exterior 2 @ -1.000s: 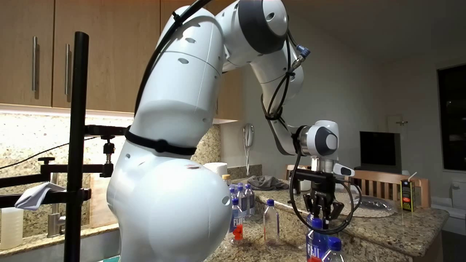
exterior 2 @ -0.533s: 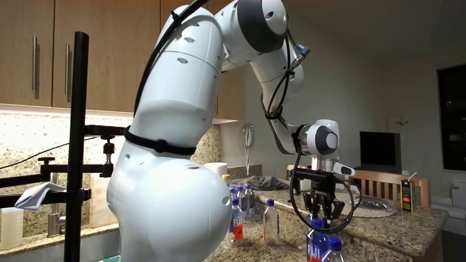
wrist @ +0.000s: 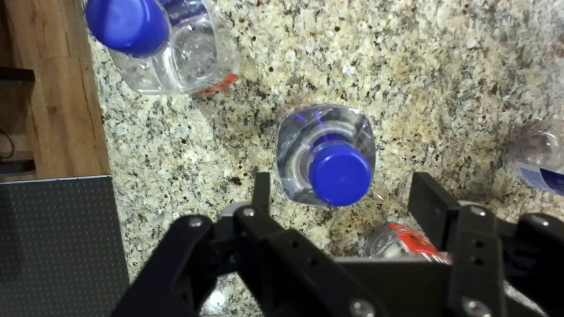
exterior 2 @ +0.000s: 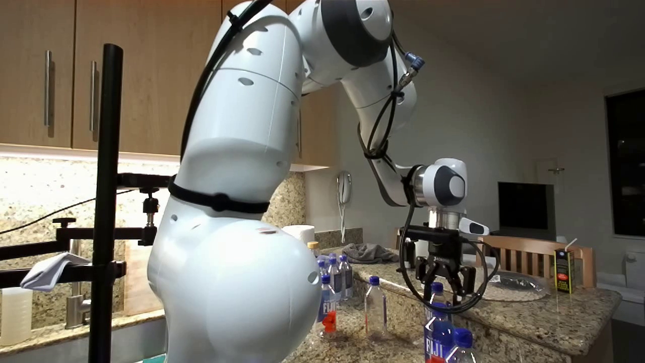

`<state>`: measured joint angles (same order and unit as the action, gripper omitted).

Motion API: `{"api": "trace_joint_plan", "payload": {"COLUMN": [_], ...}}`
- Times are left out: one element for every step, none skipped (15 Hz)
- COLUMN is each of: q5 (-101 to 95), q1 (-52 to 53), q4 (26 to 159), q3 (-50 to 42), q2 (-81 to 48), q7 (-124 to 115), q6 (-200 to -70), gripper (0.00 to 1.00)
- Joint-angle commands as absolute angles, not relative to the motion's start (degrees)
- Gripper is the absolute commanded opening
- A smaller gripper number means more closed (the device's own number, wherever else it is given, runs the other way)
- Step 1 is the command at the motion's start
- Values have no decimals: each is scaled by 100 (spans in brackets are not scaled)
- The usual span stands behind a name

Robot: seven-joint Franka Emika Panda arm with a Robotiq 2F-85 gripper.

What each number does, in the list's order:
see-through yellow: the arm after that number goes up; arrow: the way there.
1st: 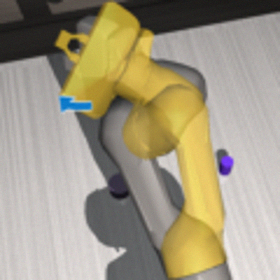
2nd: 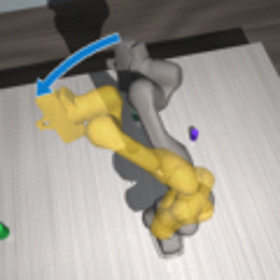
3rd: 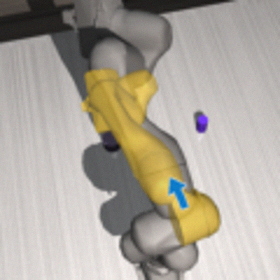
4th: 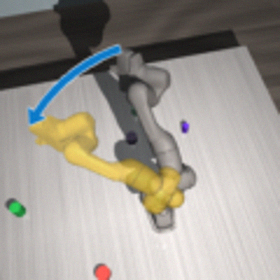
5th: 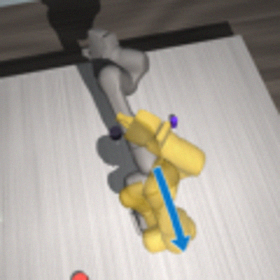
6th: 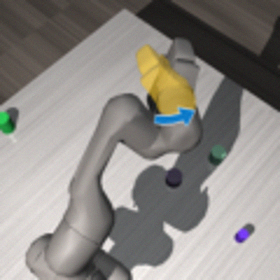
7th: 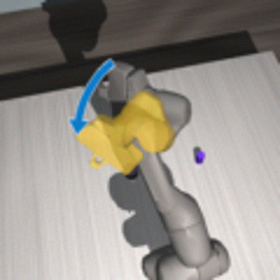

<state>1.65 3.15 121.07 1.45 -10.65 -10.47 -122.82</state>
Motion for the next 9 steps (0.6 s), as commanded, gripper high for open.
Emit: {"api": "trace_joint_plan", "payload": {"q5": [270,275,284,290,293,290,289,290,281], "q1": [307,308,307,305,304,303,302,301,302], "q4": [12300,12296,12298,12302,12313,12329,12340,12336,12338], "q3": [178,184,190,195,199,200,198,198,197], "q2": [-860,-872,-884,-893,-898,-903,-905,-904,-899], "q7": [-976,-976,-970,-965,-963,-964,-965,-963,-966], "q6": [-12127,-12101,-12081,-12059,-12052,-12059,-12065,-12065,-12069], "gripper": [50,43,35,30,22,16,10,13,14]}}
